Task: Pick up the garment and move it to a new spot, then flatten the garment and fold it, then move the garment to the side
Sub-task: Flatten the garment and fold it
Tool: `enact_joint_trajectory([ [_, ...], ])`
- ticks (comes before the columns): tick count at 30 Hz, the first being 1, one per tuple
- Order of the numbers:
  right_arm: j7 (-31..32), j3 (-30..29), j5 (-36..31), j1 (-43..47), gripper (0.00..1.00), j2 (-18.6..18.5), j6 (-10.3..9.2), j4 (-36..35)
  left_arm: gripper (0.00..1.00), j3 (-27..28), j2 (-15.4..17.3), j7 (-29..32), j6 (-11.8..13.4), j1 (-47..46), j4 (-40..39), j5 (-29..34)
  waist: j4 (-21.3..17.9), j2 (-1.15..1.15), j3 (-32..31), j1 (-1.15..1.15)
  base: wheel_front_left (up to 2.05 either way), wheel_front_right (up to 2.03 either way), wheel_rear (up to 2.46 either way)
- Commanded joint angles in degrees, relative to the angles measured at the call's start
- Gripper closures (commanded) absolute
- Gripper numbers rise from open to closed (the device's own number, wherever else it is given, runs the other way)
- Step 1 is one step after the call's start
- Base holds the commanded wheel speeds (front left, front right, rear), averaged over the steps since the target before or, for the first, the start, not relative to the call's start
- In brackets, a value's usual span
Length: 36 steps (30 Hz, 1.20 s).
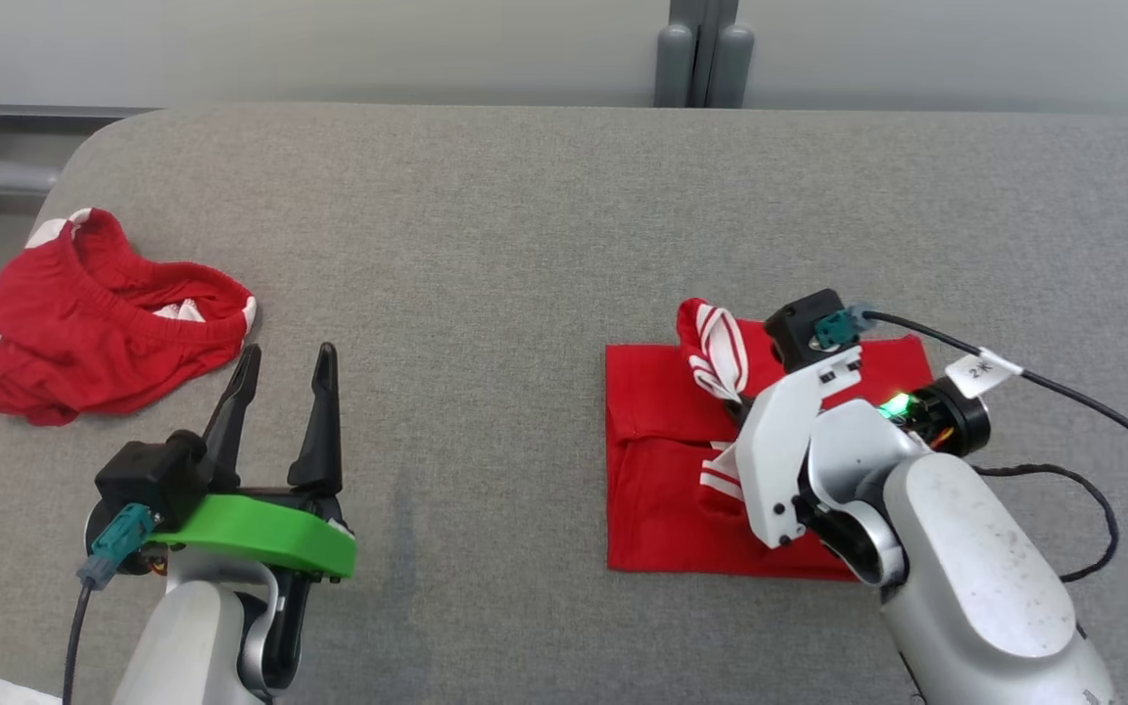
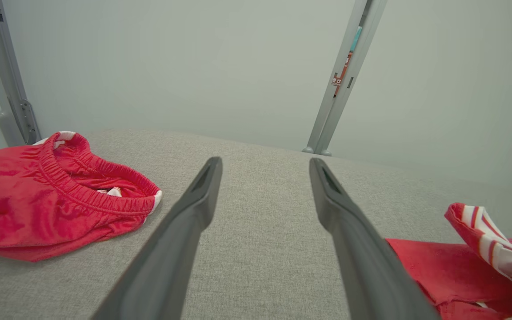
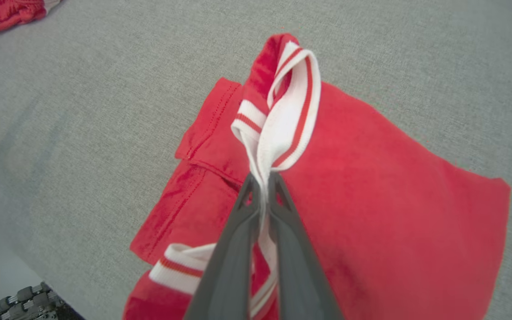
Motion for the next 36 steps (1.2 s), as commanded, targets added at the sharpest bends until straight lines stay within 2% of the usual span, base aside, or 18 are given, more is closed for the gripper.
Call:
enact_joint_trajectory([
  [1, -0.64, 0.91, -0.05, -1.29, 1.00, 0.64, 0.00, 2.05, 0.00, -0.14, -0.15, -0.01, -0.24, -0.90, 0.07, -0.42, 0.98, 0.00, 0.72, 0.00, 0.00, 0.00, 0.00],
  [12, -6.11, 3.79, 0.57, -6.73, 1.00, 2.66, 0.00, 14.88, 0.00, -1.48, -0.94, -0.01, -0.24, -1.58, 0.64, -0.84, 3.51, 0.00, 1.59, 0.00, 0.00, 0.00, 0.00],
  [13, -6.76, 4.17, 1.09, -6.98, 0.33, 2.69, 0.00, 15.70, 0.00, -1.55, -0.95, -0.01, -0.25, -1.55, 0.73, -0.89, 3.64, 0.00, 1.48, 0.00, 0.00, 0.00, 0.00],
  [14, -7.36, 4.56, 1.99, -7.10, 0.00, 2.74, 0.01, 16.16, 0.00, -1.58, -0.92, -0.01, -0.24, -1.50, 0.79, -0.93, 3.73, 0.00, 1.39, 0.00, 0.00, 0.00, 0.00],
  [18, -10.55, 6.76, 6.11, -7.78, 0.00, 2.69, 0.00, 16.40, 0.00, -1.42, -0.62, -0.01, -0.24, -1.04, 1.00, -0.91, 3.76, 0.00, 0.80, 0.00, 0.00, 0.00, 0.00],
  [21, -14.10, 8.15, 10.58, -8.12, 0.00, 2.70, 0.00, 13.98, 0.00, -0.96, -0.45, -0.01, -0.24, -0.04, 1.07, -0.63, 3.24, 0.00, -0.06, 0.00, 0.00, 0.00, 0.00],
  [24, -18.49, 6.97, 11.94, -7.71, 0.00, 2.63, 0.00, 11.06, 0.00, -0.60, -0.39, -0.01, -0.25, 0.64, 0.97, -0.39, 2.26, 0.00, -0.98, 0.00, 0.00, 0.00, 0.00],
  [27, -22.28, 4.49, 8.86, -5.94, 0.00, 2.57, 0.00, 8.46, 0.00, -0.23, -0.35, -0.01, -0.24, 1.43, 0.91, -0.16, 1.10, 0.00, -1.83, 0.00, 0.00, 0.00, 0.00],
  [29, -24.88, 2.44, 5.79, -4.20, 0.00, 1.24, 0.00, 6.29, 0.00, -0.05, -0.33, -0.01, -0.24, 1.90, 0.99, -0.09, 0.34, 0.00, -2.45, 0.00, 0.00, 0.00, 0.00],
  [36, -35.73, -9.25, -2.51, 7.09, 0.00, -2.13, 0.00, -1.83, 0.00, 1.37, -0.76, 0.00, -0.24, 4.07, 0.15, 0.61, -2.29, 0.00, -4.50, 0.00, 0.00, 0.00, 0.00],
])
